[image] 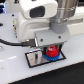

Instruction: Insert the blue gear onto the right peg, followed by the red gear

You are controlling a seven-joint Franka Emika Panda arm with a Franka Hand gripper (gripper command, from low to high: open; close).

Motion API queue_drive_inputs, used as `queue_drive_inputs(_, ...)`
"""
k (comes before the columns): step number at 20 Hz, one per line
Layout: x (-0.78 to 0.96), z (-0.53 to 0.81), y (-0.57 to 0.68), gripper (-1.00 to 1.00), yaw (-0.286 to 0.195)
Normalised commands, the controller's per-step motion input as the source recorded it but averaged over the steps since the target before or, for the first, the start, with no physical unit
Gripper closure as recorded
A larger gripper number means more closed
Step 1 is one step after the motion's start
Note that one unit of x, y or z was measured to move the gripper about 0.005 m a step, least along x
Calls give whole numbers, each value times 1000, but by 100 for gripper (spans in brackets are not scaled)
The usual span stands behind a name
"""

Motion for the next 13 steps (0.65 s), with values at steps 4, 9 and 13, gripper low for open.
queue_drive_inputs(4,46,266,75,-100,0)
queue_drive_inputs(9,6,500,136,-100,0)
queue_drive_inputs(13,0,515,74,-100,0)
